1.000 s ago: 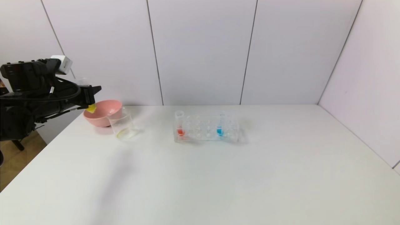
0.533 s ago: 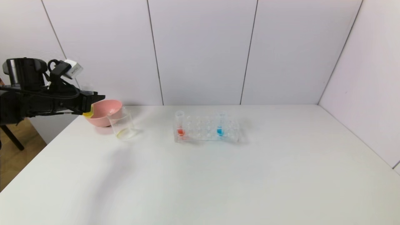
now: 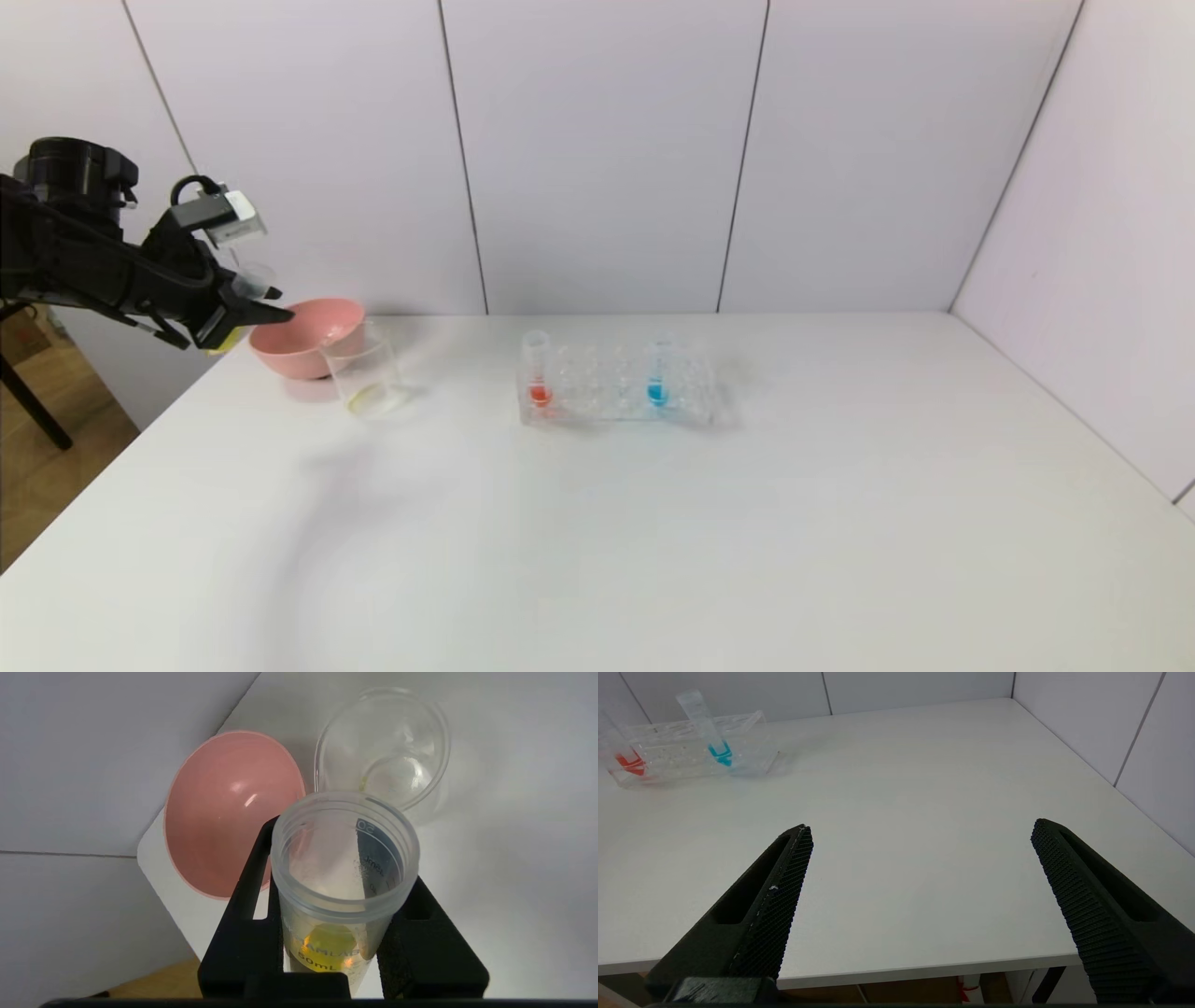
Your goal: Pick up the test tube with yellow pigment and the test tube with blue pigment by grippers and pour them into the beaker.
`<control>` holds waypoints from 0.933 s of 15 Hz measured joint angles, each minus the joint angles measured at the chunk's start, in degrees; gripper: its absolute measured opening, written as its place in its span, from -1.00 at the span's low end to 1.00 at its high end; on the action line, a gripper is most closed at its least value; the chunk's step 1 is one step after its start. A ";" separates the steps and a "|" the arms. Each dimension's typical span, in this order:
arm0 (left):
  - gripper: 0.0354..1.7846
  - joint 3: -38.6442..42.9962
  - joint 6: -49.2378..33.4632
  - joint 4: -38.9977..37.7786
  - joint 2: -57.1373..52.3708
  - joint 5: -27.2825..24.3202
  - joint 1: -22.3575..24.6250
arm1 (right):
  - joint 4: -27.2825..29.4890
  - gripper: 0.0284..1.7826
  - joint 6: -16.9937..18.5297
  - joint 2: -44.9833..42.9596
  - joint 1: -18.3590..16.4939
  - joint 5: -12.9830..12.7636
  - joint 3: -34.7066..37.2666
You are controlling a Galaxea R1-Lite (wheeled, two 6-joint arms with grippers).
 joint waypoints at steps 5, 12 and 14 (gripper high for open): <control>-0.42 -6.69 14.03 5.16 4.18 0.04 0.48 | -0.02 0.92 0.02 0.00 0.00 0.00 0.00; -0.42 -18.99 28.48 17.68 9.50 0.04 0.48 | -0.02 0.92 0.02 0.00 0.00 0.00 0.00; -0.42 -19.60 29.42 17.51 10.17 0.56 0.39 | -0.02 0.92 0.00 0.00 0.00 0.00 0.00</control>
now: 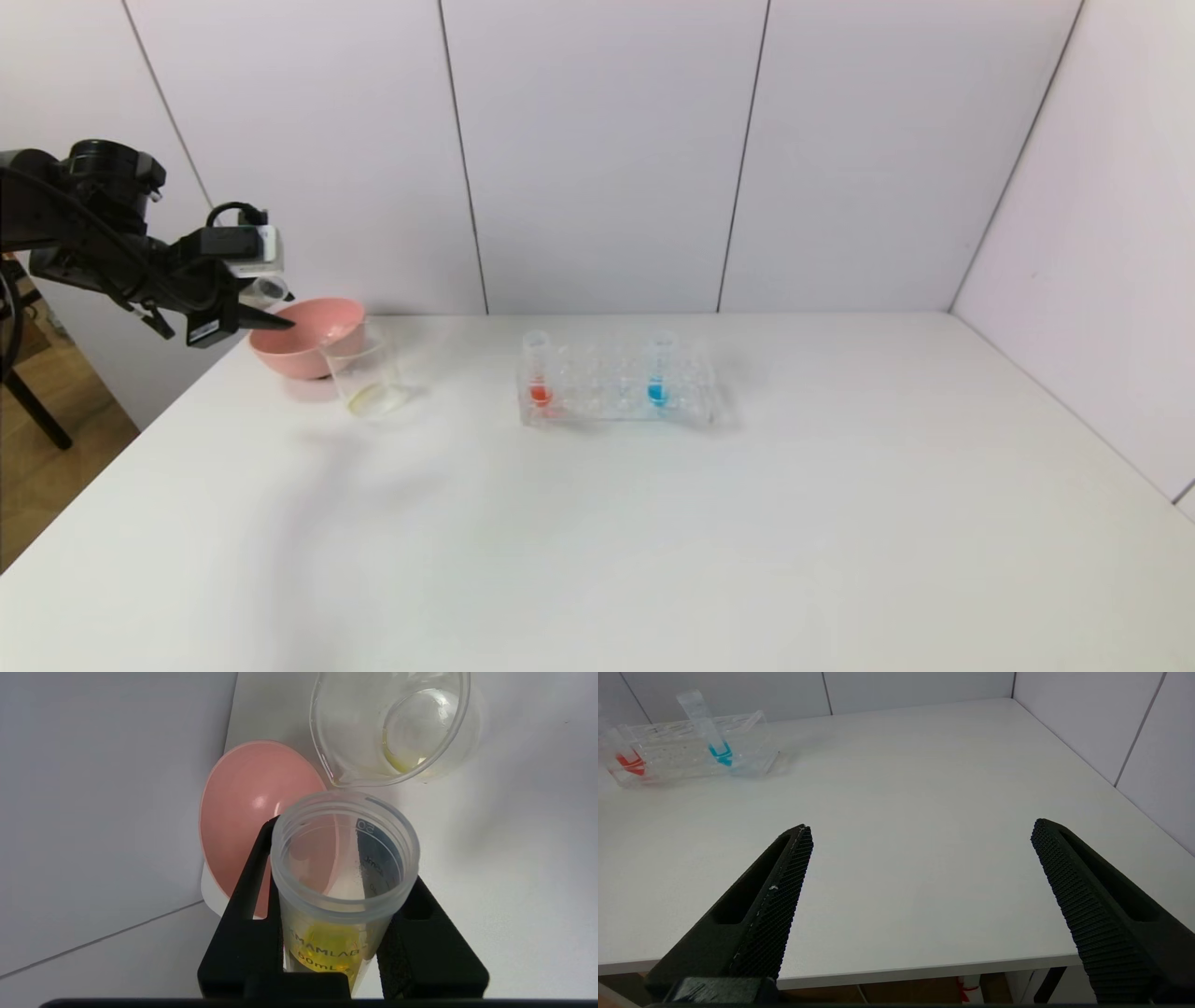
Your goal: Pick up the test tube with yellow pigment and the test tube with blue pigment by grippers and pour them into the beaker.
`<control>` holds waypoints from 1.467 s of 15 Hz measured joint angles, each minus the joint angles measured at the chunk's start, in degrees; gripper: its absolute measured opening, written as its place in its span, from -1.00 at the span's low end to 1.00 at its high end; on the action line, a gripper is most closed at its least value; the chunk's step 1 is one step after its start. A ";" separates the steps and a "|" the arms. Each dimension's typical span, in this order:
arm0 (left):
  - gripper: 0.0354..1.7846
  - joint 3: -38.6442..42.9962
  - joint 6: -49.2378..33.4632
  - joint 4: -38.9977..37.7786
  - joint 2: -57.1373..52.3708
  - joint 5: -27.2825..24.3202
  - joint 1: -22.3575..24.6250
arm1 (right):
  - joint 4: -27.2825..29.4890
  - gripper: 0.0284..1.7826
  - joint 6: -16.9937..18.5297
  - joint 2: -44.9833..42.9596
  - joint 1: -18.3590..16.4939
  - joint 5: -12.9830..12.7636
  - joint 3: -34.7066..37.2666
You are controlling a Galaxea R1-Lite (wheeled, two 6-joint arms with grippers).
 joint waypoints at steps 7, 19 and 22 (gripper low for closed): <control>-0.42 -0.30 2.73 -0.39 0.68 3.66 -0.59 | 0.02 0.92 0.02 0.00 0.00 0.00 0.00; -0.42 -0.99 9.26 -4.94 3.67 8.23 -4.06 | 0.02 0.92 0.02 0.00 0.00 0.00 0.00; -0.42 -0.99 10.45 -5.68 4.19 10.78 -4.91 | 0.02 0.92 0.02 0.00 0.00 0.00 0.00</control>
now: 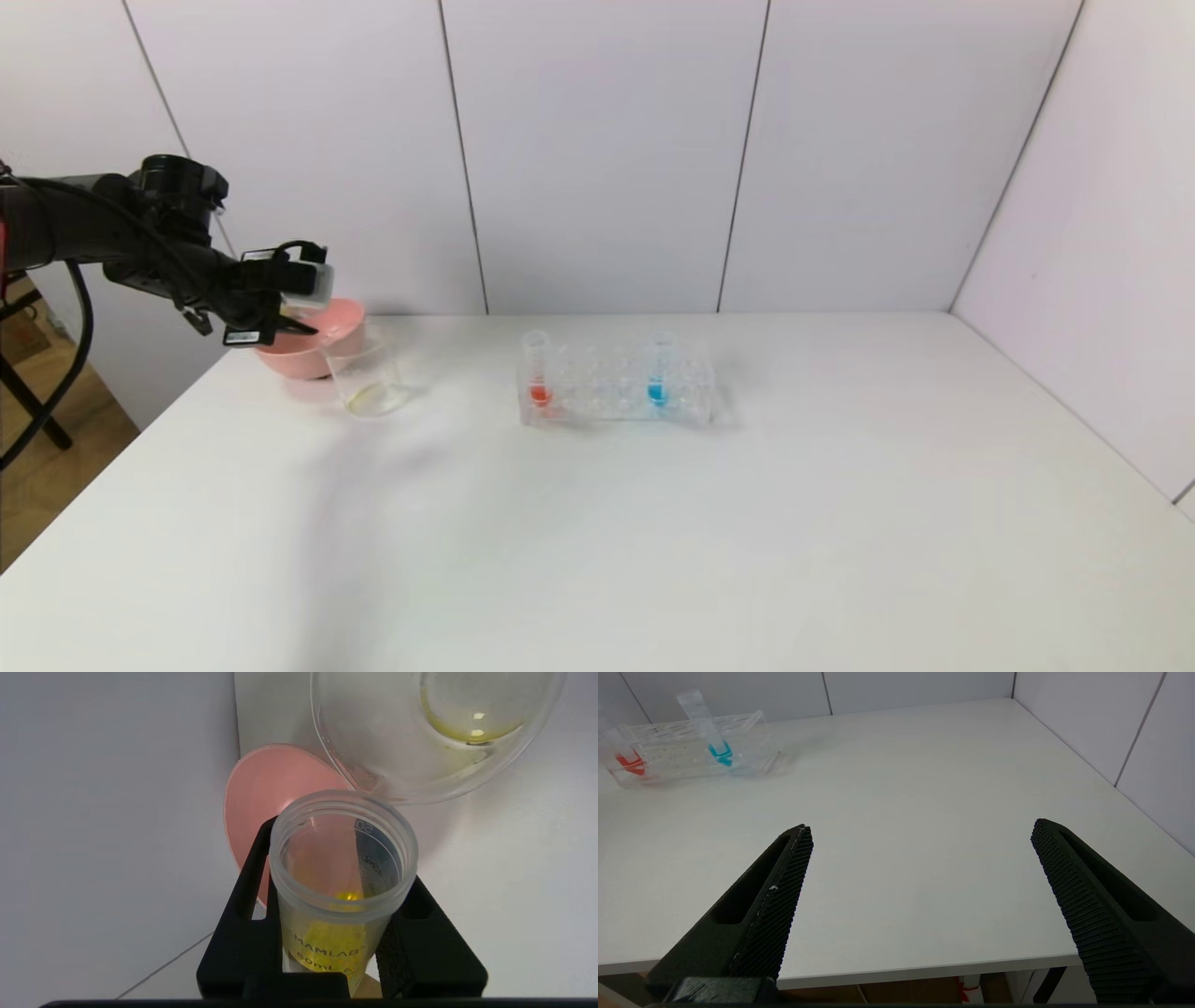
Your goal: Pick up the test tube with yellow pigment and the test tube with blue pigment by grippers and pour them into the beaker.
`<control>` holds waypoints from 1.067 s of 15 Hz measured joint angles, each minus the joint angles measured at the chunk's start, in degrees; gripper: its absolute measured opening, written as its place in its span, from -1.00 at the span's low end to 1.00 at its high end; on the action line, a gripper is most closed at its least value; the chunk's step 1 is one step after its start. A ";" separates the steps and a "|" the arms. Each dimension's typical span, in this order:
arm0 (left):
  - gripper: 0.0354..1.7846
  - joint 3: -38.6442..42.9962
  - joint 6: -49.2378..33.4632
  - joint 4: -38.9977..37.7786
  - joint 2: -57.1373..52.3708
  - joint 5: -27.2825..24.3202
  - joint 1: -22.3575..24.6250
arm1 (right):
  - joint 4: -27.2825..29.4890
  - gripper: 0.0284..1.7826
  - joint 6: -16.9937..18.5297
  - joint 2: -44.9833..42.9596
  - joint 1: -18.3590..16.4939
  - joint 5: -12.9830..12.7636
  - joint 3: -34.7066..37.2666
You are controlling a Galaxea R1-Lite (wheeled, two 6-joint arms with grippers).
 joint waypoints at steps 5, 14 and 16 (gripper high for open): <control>-0.42 0.00 1.77 -0.30 0.24 1.43 -0.49 | -0.02 0.92 0.00 0.00 0.00 0.00 0.00; -0.42 0.00 1.51 0.20 0.29 5.25 -1.18 | -0.02 0.92 0.00 0.00 -0.01 0.00 0.00; -0.42 0.00 1.45 0.28 0.24 5.42 -1.21 | -0.02 0.92 -0.02 0.00 -0.01 0.00 0.00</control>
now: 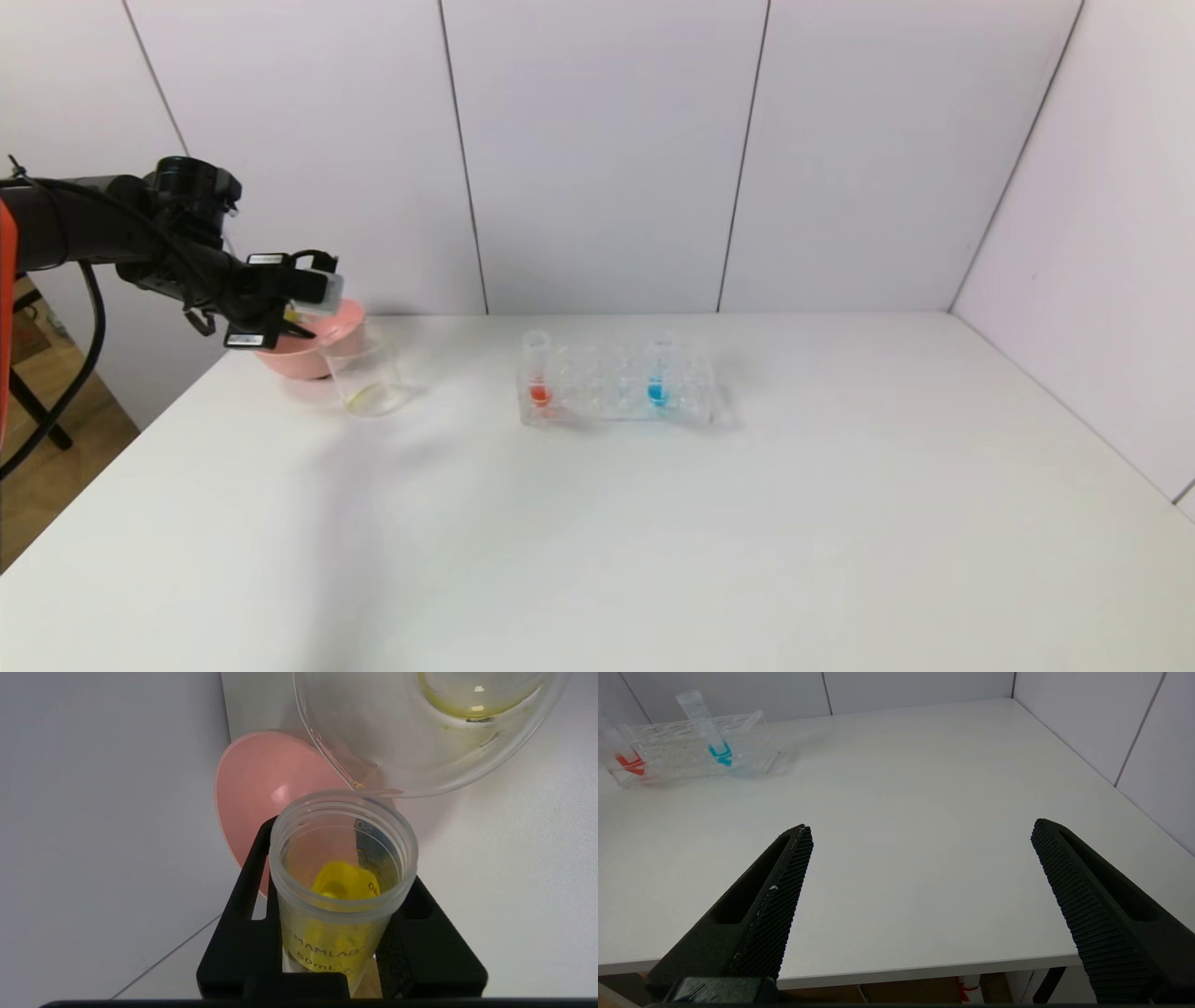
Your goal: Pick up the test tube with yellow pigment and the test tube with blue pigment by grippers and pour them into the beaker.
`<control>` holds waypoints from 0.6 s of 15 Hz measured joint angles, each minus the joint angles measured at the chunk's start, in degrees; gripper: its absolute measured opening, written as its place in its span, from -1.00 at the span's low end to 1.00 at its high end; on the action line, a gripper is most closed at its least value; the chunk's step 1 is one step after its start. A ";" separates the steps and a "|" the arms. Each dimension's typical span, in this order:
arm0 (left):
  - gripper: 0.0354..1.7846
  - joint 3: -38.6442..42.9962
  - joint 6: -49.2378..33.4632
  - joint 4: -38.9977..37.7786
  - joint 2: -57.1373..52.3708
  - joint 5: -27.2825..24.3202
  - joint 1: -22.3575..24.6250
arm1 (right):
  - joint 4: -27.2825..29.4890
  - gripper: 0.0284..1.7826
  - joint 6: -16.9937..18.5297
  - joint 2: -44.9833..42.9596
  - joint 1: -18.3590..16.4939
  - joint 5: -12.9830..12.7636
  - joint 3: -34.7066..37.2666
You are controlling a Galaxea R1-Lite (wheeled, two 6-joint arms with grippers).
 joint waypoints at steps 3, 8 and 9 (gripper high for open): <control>-0.42 0.00 -0.11 1.27 -0.06 0.48 -0.02 | 0.00 0.92 0.00 0.00 0.01 0.00 0.00; -0.42 -0.06 -1.10 5.64 -0.72 0.79 0.00 | 0.00 0.92 0.02 0.00 0.01 0.00 0.00; -0.42 -0.09 -1.32 6.58 -0.85 0.88 0.00 | 0.00 0.92 0.02 0.00 0.01 0.00 0.00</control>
